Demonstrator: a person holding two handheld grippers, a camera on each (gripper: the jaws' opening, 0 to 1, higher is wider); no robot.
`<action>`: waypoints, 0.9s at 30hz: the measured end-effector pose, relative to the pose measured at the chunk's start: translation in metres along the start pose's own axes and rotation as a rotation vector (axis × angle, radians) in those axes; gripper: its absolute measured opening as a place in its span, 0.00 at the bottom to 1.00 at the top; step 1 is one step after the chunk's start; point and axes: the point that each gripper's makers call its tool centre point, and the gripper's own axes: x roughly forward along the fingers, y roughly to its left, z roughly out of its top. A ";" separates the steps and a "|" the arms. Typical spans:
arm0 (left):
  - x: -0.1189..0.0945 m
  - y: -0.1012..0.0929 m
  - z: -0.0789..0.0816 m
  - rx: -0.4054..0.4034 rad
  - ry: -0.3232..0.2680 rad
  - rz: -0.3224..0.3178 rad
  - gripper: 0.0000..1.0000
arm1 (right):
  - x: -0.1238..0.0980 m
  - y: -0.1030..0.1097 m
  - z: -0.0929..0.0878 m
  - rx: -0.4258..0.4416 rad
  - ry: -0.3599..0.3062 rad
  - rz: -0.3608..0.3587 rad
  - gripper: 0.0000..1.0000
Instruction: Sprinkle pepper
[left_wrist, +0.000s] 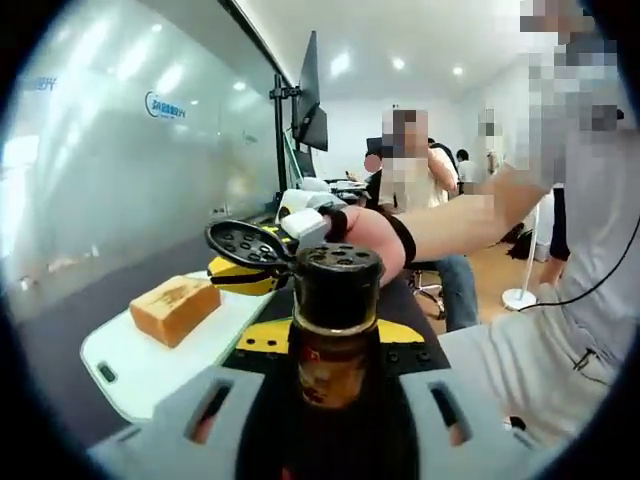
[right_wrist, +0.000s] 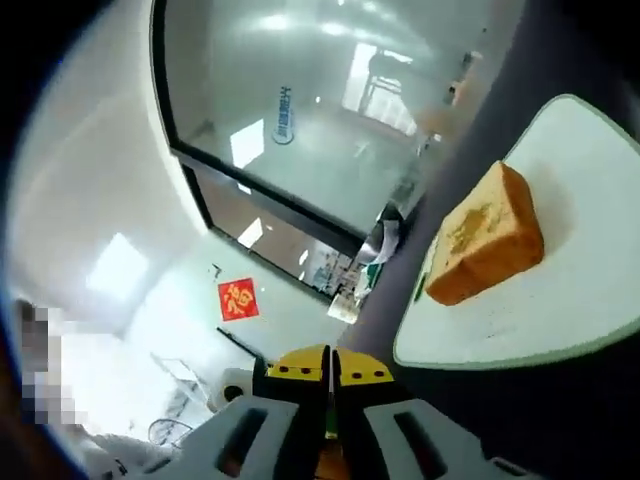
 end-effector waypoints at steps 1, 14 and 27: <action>0.002 -0.004 0.001 -0.002 -0.002 0.000 0.17 | 0.002 0.002 -0.001 0.015 0.014 0.015 0.00; 0.006 -0.008 0.003 -0.010 -0.017 -0.010 0.17 | 0.008 0.027 -0.016 0.082 0.110 0.152 0.00; 0.000 0.005 -0.001 -0.033 -0.027 -0.004 0.17 | 0.010 0.048 -0.010 0.064 0.110 0.219 0.00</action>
